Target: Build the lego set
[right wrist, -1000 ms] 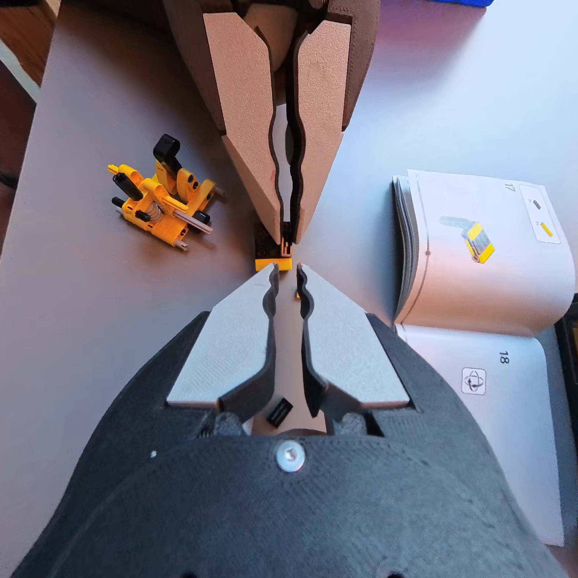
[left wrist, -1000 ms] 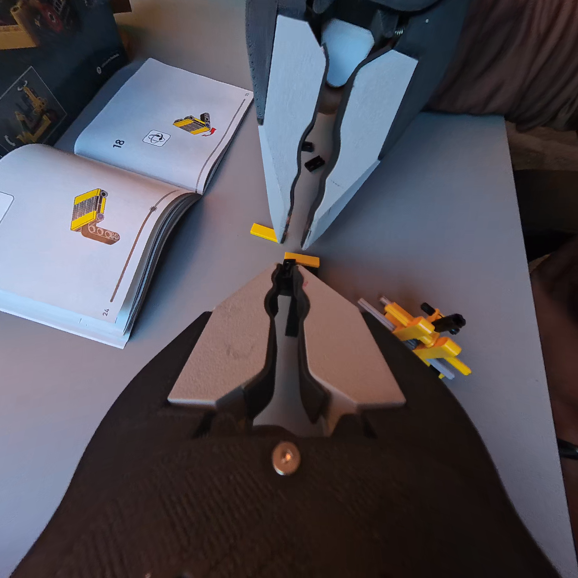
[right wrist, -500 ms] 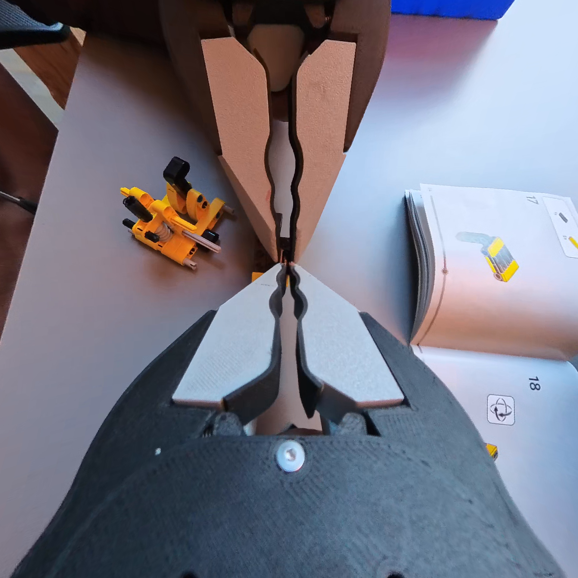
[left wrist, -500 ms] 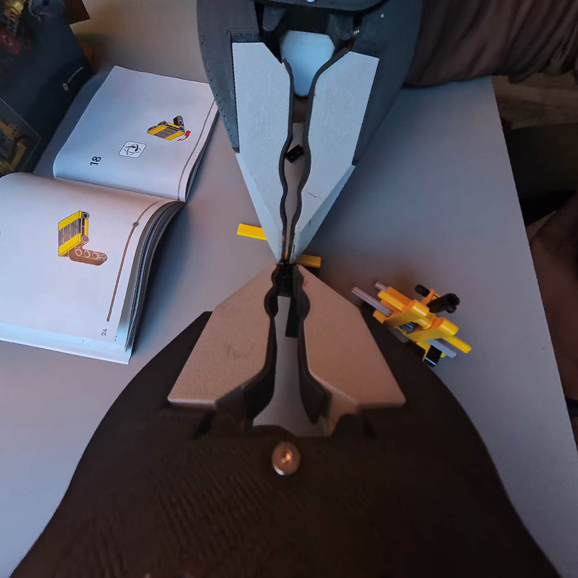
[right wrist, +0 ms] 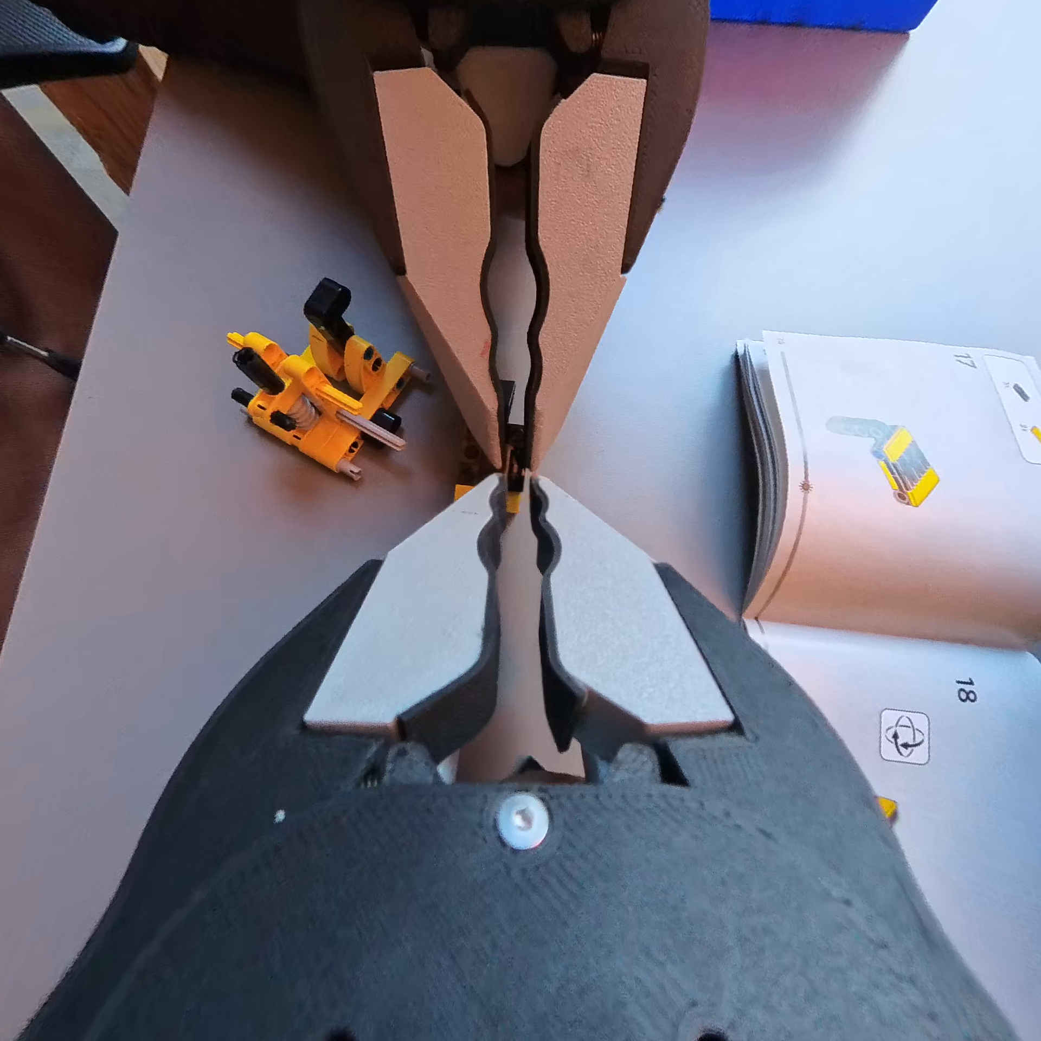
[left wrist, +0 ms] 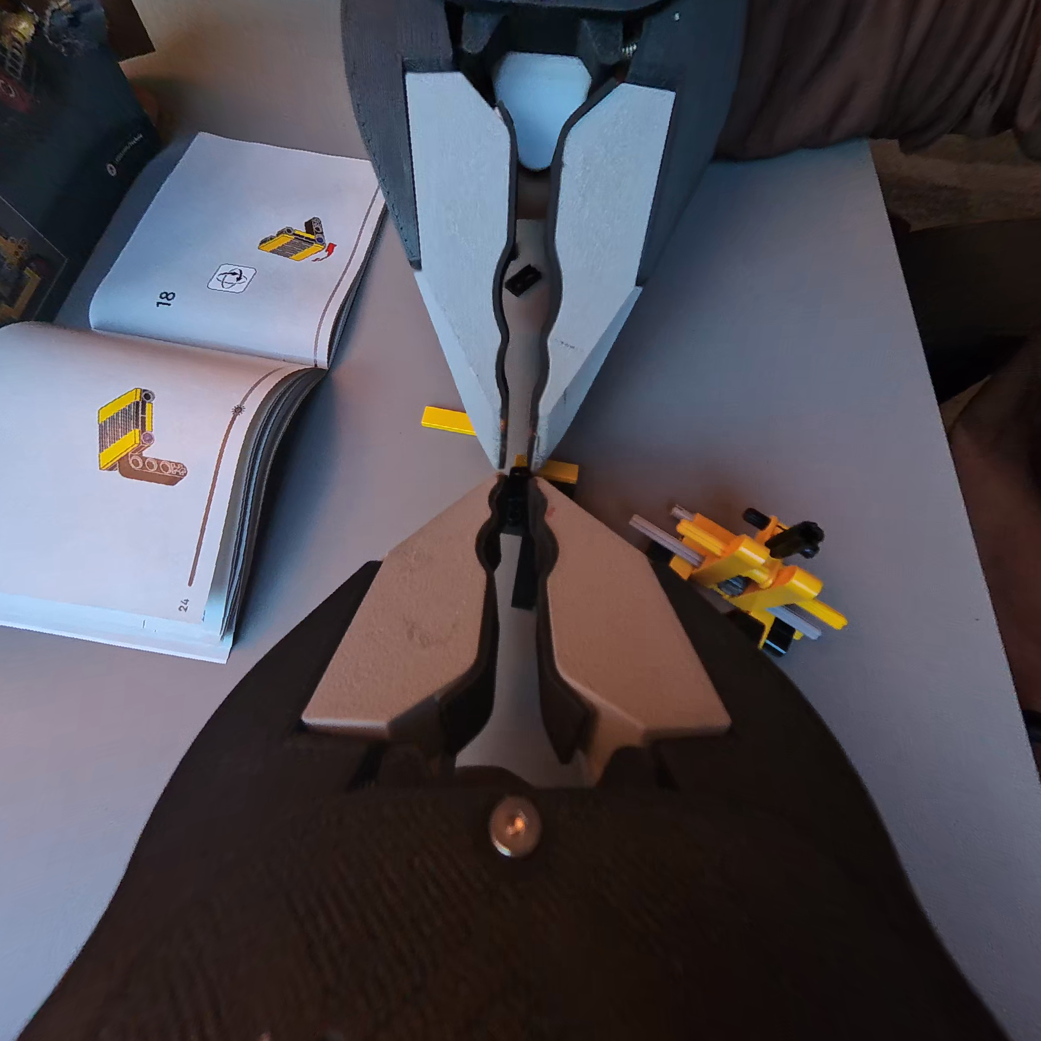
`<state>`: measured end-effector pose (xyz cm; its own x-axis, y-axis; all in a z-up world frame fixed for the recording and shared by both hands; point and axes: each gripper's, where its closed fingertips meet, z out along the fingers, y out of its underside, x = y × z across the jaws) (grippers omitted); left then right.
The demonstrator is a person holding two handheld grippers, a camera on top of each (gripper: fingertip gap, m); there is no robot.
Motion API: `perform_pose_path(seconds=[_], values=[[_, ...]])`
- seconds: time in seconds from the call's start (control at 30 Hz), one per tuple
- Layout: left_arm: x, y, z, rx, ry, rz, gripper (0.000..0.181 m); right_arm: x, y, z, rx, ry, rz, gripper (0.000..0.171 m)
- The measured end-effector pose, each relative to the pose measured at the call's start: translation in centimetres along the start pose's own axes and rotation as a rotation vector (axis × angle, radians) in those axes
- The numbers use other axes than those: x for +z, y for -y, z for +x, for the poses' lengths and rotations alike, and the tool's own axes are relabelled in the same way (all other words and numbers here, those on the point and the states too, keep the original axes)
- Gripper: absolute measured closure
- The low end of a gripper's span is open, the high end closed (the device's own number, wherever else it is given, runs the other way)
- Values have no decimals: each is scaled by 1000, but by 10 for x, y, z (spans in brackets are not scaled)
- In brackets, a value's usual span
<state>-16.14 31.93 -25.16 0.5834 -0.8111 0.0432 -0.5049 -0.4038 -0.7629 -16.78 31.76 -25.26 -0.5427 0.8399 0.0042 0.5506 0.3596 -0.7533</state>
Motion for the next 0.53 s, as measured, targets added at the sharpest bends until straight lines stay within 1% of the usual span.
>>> perform_pose_path(seconds=[0.13, 0.33, 0.47, 0.53], values=[[0, 0, 0, 0, -3, 5, 178, 1, 0, 0, 3, 0, -1, 171], [1, 0, 2, 2, -9, 6, 178, 1, -1, 0, 7, 5, -1, 171], [1, 1, 2, 9, -5, 6, 178, 0, 1, -1, 24, 18, 10, 166], [1, 1, 2, 11, -4, 5, 178, 1, 0, -3, 16, 24, 5, 171]])
